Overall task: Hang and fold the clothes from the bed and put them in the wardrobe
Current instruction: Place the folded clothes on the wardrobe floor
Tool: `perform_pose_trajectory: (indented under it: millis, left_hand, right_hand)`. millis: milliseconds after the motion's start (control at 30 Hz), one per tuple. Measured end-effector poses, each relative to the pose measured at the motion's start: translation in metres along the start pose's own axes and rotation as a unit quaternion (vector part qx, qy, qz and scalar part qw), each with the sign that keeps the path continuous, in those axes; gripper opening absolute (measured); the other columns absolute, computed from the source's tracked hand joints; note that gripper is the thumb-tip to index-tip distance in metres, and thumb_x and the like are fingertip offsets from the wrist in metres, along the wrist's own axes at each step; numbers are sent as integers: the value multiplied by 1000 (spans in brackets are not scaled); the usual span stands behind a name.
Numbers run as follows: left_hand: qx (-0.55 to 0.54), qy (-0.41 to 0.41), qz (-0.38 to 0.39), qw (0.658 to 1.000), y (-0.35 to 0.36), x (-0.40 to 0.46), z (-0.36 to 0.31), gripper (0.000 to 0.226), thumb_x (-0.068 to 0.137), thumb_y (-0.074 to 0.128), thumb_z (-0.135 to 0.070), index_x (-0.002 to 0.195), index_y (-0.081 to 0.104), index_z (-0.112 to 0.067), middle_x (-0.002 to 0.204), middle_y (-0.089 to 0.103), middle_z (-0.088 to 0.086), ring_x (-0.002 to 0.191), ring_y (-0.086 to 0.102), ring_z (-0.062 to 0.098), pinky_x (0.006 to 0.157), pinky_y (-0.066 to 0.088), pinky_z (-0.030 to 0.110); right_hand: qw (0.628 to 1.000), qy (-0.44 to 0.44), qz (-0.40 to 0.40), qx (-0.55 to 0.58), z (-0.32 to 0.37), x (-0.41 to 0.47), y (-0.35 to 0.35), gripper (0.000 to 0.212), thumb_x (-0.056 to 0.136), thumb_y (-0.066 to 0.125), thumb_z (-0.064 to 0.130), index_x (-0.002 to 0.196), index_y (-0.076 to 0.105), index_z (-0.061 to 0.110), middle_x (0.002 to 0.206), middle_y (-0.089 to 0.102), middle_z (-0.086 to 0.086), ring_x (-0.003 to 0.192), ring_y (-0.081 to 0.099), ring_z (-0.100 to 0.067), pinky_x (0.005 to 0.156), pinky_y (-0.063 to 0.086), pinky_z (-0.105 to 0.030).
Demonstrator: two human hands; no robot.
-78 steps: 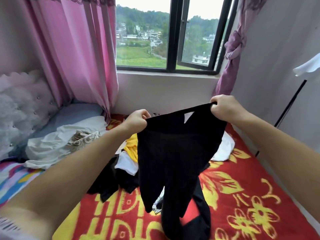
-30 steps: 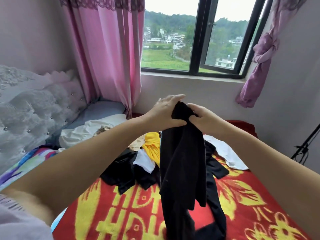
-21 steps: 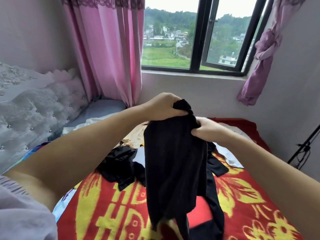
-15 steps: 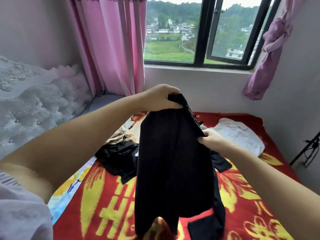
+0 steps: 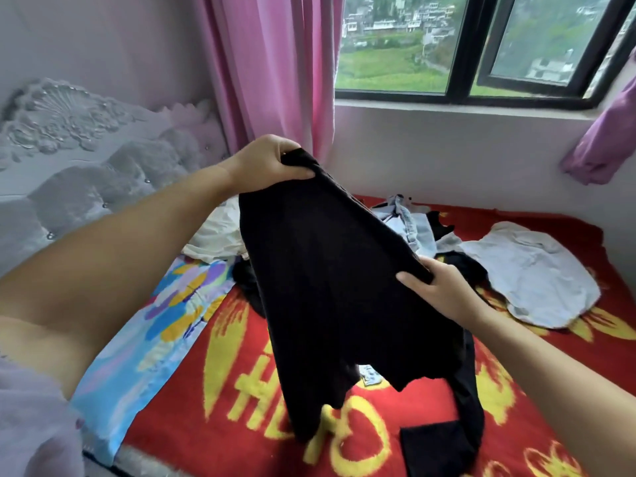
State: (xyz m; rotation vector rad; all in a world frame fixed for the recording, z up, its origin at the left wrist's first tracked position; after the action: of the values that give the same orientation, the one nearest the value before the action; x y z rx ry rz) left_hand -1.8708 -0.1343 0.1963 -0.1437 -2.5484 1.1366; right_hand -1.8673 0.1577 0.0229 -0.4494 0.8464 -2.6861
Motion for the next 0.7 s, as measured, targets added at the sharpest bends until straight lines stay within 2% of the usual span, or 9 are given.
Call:
perform_pose_trajectory:
  millis: [67, 133, 233, 333, 400, 500, 600, 700]
  left_hand:
    - [-9, -17, -24, 1000, -11, -2, 22, 25, 83, 73, -26, 64, 67, -41, 59, 62, -22, 56, 56, -8, 55, 41, 4]
    - [6, -33, -29, 999, -18, 0, 46, 25, 82, 74, -28, 63, 66, -42, 56, 60, -23, 53, 55, -9, 53, 38, 2]
    - [73, -64, -58, 994, -33, 9, 90, 17, 82, 72, -32, 68, 64, -34, 57, 60, -19, 55, 54, -10, 53, 35, 1]
    - [128, -88, -118, 981, -56, 23, 138, 9, 85, 70, -30, 83, 66, -22, 69, 61, -13, 64, 54, 0, 58, 35, 6]
    - [122, -104, -161, 974, -77, 35, 164, 14, 87, 68, -26, 93, 69, -13, 81, 66, -2, 76, 58, 12, 68, 40, 17]
    - [92, -100, -229, 964, -111, 57, 185, 20, 88, 66, -23, 100, 70, -7, 94, 70, 9, 89, 64, 21, 81, 49, 29]
    - [31, -59, -306, 950, -146, 72, 179, 17, 88, 65, -21, 94, 68, -6, 89, 70, 6, 83, 62, 17, 79, 50, 30]
    - [-34, -6, -340, 940, -172, 69, 167, 11, 86, 66, -24, 86, 67, -13, 75, 63, -6, 73, 57, 8, 75, 50, 30]
  right_hand:
    - [995, 58, 51, -69, -20, 8, 5, 14, 87, 68, 34, 87, 72, 20, 79, 71, 9, 74, 65, -5, 66, 47, -19]
    - [979, 111, 98, -138, -38, 22, 8, 15, 90, 65, 32, 93, 73, 20, 84, 71, 4, 77, 64, -9, 66, 44, -23]
    - [960, 160, 98, -210, -49, 55, 17, 20, 94, 57, 27, 88, 68, 11, 84, 70, -6, 79, 63, -22, 62, 38, -30]
    - [956, 189, 7, -225, -43, 97, 31, 16, 94, 51, 14, 81, 55, 5, 86, 64, -17, 85, 59, -33, 64, 33, -33]
    - [952, 199, -53, -226, -31, 130, 39, 8, 90, 46, 6, 89, 54, 4, 93, 62, -22, 89, 57, -35, 67, 33, -33]
    - [935, 197, -160, -246, 5, 179, 33, 26, 87, 43, 3, 109, 57, 8, 107, 63, -24, 100, 57, -40, 73, 40, -37]
    - [908, 151, -272, -282, 51, 213, 10, 27, 90, 41, 5, 114, 53, 7, 113, 57, -27, 104, 55, -45, 83, 43, -44]
    - [898, 130, -330, -262, 77, 228, -11, 22, 92, 38, 8, 110, 51, 3, 112, 52, -30, 101, 52, -48, 85, 43, -48]
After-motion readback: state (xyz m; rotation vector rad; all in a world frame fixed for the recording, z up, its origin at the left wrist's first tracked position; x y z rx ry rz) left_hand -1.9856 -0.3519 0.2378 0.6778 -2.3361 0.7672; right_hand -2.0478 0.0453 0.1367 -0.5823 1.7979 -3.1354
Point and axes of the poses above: each hand's wrist, its own x-axis towards the middle knuckle, its own y-axis out of the palm, z = x × y, the point moved 5 cm from there along x, towards the middle knuckle
